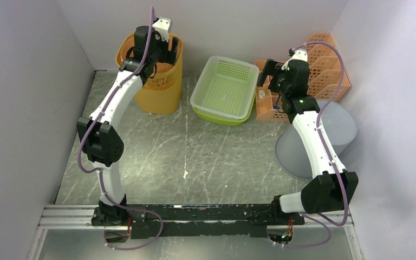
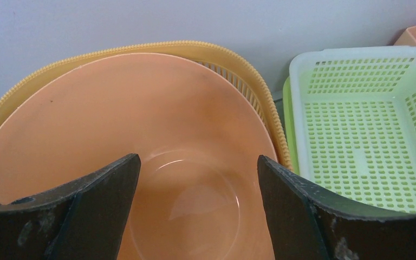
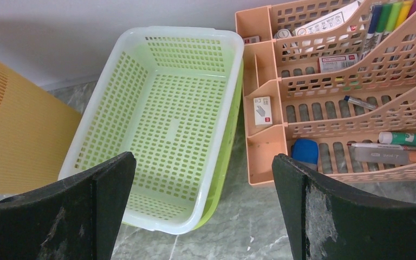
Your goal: Turn the large container upside down
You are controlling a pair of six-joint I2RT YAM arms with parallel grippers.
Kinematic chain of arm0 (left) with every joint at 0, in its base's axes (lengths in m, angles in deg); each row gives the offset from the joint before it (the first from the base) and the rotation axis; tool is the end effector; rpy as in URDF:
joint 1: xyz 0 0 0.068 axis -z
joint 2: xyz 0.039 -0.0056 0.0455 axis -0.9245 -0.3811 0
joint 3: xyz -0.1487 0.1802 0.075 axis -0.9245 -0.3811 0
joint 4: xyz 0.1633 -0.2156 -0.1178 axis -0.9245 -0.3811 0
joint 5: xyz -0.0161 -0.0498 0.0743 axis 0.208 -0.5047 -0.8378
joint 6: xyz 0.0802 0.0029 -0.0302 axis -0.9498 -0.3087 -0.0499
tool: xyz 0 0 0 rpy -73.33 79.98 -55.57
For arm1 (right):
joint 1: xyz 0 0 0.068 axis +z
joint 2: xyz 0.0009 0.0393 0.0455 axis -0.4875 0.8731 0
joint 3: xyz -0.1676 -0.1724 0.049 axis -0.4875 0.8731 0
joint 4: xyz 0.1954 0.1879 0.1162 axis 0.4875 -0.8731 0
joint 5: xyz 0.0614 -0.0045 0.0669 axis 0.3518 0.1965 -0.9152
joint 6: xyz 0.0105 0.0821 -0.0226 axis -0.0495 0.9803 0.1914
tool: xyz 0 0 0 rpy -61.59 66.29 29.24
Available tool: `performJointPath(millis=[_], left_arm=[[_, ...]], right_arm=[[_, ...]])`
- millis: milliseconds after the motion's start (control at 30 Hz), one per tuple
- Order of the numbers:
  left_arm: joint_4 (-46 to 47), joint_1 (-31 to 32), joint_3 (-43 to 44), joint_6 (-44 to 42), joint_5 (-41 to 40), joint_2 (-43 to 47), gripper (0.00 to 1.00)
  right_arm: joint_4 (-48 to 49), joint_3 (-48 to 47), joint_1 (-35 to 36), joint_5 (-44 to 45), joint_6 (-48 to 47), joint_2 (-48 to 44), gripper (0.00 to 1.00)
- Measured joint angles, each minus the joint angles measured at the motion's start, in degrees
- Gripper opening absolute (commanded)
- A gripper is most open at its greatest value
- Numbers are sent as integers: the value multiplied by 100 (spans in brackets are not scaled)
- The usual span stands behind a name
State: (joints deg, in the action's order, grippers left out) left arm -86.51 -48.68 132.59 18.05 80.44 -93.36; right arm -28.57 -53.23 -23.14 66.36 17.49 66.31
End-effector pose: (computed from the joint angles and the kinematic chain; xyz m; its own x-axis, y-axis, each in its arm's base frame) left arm 0.5031 -0.1663 0.3695 -0.2073 0.1688 -0.9636 0.2747 0.9554 0.1082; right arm 0.3946 0.0355 0.3521 -0.2995 0.2706 -0.9149 0.0663 0.9625 0.2629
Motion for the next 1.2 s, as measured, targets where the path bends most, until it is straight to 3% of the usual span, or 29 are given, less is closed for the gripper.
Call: performJointPath(millis=[633, 933, 1200], left_arm=[[595, -332, 125, 2076, 673, -542, 87], [522, -240, 800, 2514, 656, -1113, 87], [208, -149, 374, 2516, 376, -824, 90]], right_arm=[[2, -2, 0, 164, -46, 328, 100], [2, -2, -2, 256, -96, 396, 100], [4, -2, -7, 275, -105, 411, 100]])
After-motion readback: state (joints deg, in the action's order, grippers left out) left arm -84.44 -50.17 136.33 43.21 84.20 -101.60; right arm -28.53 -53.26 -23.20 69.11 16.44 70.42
